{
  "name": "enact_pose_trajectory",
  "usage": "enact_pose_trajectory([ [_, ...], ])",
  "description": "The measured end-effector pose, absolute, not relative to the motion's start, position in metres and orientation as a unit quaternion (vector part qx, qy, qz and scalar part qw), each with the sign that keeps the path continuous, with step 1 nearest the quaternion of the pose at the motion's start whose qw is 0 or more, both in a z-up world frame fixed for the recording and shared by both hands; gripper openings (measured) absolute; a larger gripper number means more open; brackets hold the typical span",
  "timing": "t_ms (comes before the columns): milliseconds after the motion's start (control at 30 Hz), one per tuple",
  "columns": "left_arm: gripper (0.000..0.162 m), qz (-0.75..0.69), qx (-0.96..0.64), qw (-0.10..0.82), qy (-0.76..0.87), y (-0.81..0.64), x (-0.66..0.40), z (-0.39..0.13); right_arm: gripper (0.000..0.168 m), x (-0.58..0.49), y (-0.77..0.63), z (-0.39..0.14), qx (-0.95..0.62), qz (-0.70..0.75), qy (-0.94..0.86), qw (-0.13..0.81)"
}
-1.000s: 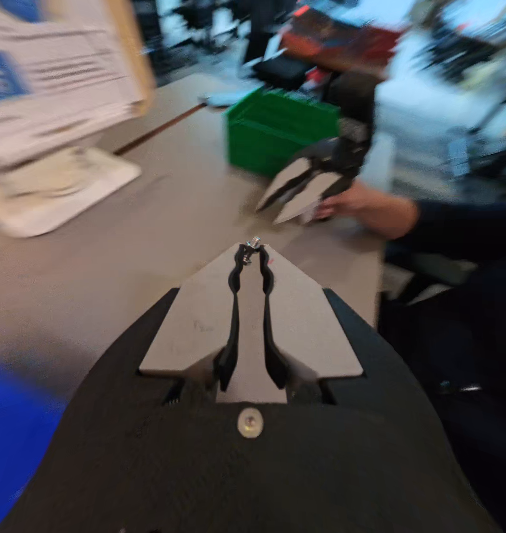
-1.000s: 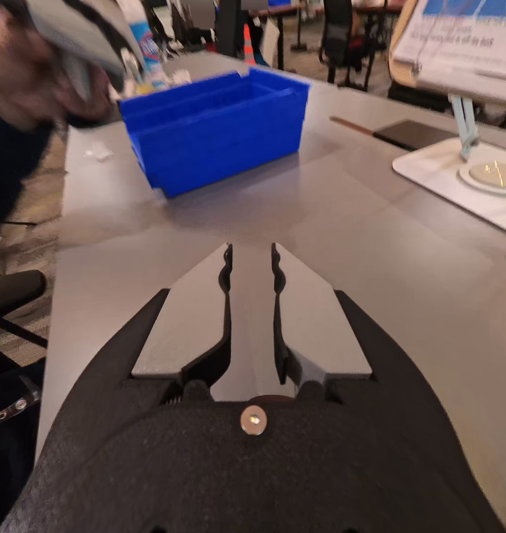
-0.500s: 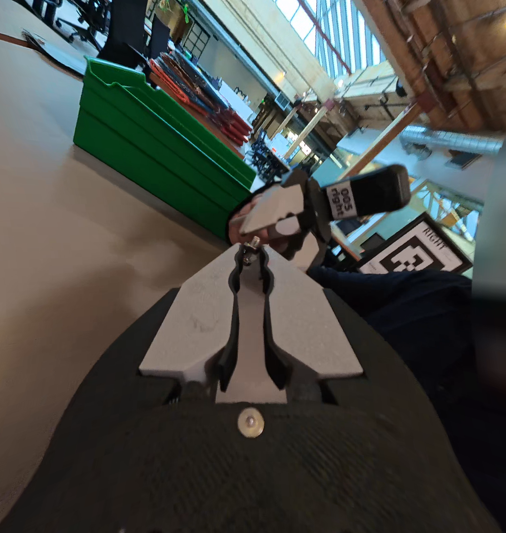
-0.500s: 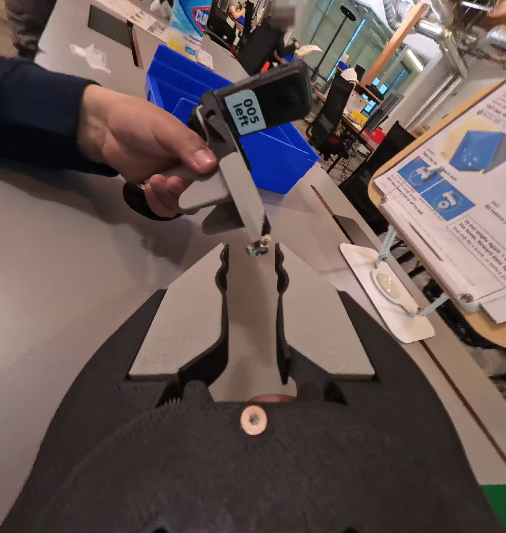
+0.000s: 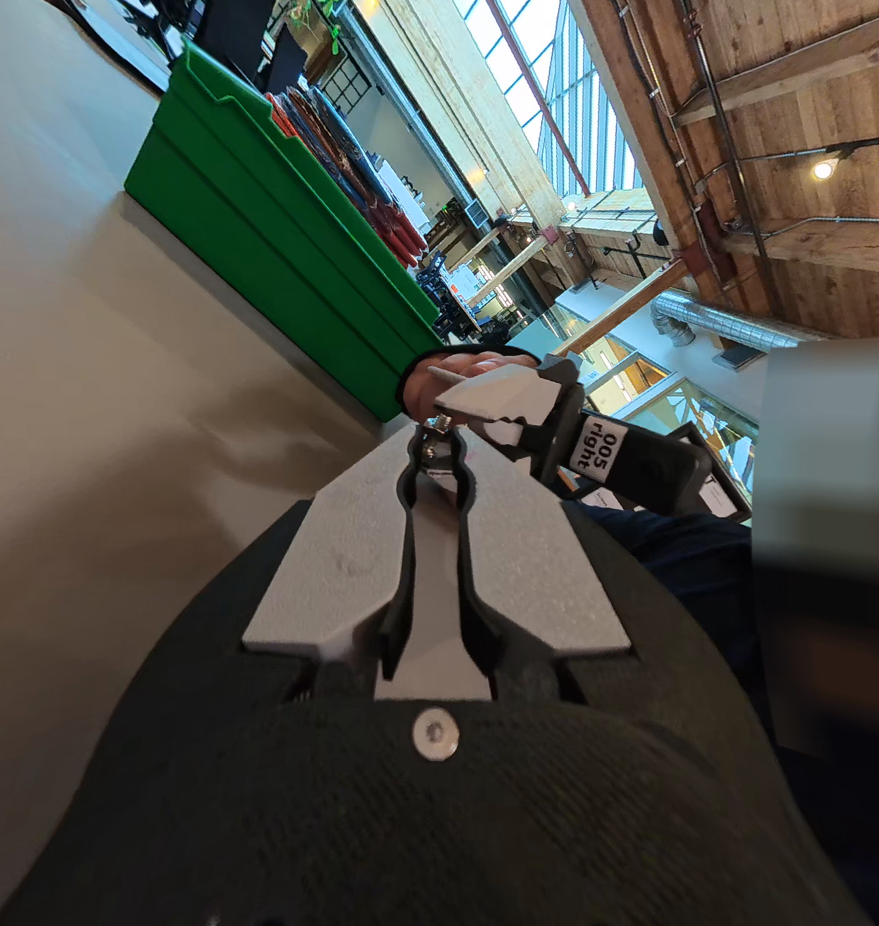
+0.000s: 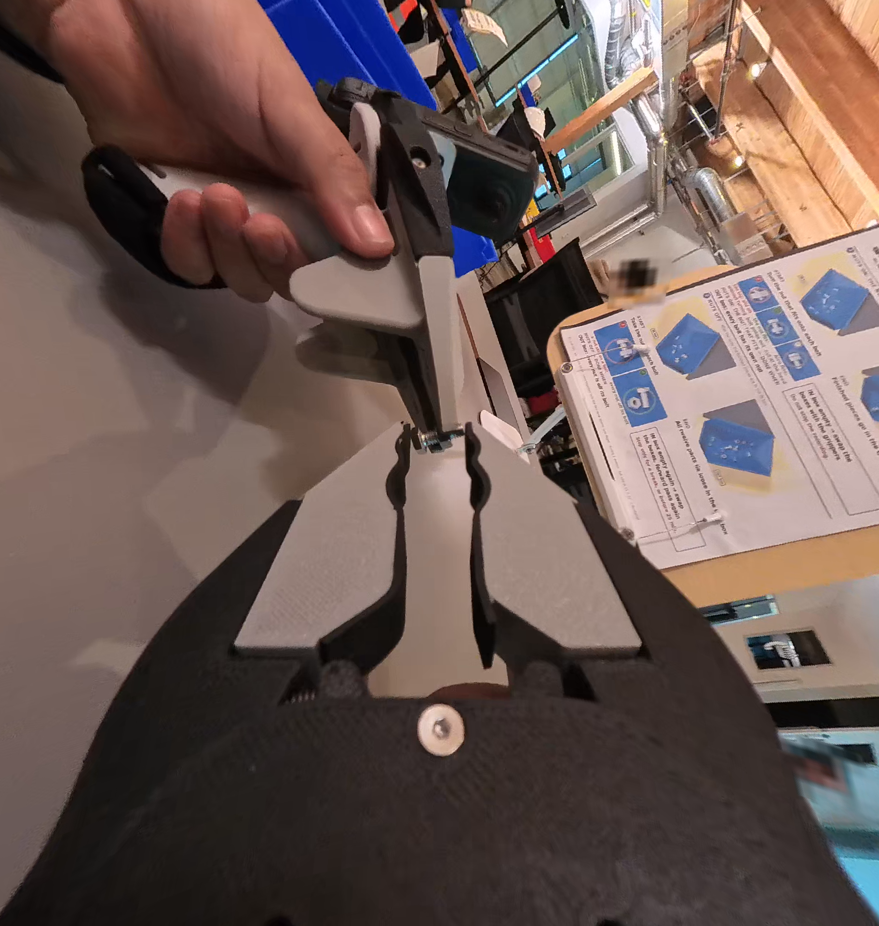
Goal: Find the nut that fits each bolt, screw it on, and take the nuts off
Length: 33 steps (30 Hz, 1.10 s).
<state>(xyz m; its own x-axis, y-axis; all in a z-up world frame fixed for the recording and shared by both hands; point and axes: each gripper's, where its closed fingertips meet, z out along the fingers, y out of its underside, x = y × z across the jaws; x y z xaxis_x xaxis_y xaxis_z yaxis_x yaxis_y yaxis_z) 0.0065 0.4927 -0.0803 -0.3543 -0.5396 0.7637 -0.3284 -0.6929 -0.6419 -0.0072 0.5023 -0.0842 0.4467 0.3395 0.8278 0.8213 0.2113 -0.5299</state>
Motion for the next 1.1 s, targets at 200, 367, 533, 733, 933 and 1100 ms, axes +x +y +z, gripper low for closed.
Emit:
enact_pose_trajectory([
  [200,0.008,-0.732,-0.561,0.071,0.38,0.494,0.006,-0.08,0.018,-0.007,0.503,-0.084,-0.589,-0.216,-0.495,0.601],
  [367,0.009,-0.695,-0.567,0.121,0.426,0.496,0.005,-0.084,0.018,-0.007,0.504,-0.087,-0.635,-0.125,-0.467,0.603],
  [533,0.011,-0.658,-0.565,0.159,0.471,0.492,0.005,-0.088,0.018,-0.007,0.501,-0.086,-0.668,-0.025,-0.437,0.602],
  [733,0.008,-0.644,-0.563,0.163,0.492,0.487,0.005,-0.092,0.018,-0.011,0.499,-0.09,-0.673,-0.015,-0.439,0.595],
  [933,0.007,-0.628,-0.569,0.187,0.497,0.489,0.007,-0.094,0.018,-0.008,0.501,-0.091,-0.667,-0.064,-0.446,0.593],
  [1100,0.007,-0.622,-0.572,0.184,0.503,0.489,0.006,-0.096,0.018,-0.009,0.501,-0.094,-0.66,-0.089,-0.458,0.589],
])
